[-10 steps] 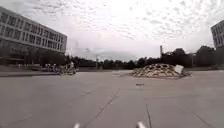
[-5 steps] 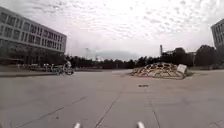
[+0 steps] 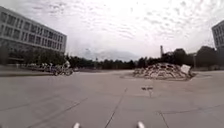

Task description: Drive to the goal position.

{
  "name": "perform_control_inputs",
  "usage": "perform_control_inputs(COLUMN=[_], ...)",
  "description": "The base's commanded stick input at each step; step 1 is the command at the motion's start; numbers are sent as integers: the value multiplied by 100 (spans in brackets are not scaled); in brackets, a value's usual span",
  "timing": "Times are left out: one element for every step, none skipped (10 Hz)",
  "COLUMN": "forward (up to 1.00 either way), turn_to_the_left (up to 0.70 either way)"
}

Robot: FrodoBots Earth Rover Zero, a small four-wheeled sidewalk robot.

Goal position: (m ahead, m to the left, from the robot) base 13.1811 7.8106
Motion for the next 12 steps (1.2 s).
perform_control_inputs(forward=[70, 70, 70, 70, 70, 70, 70, 70, 70, 70, 70, 70], turn_to_the_left=[10, 10, 10, 10, 10, 5, 0, 0, 0, 0, 1, 5])
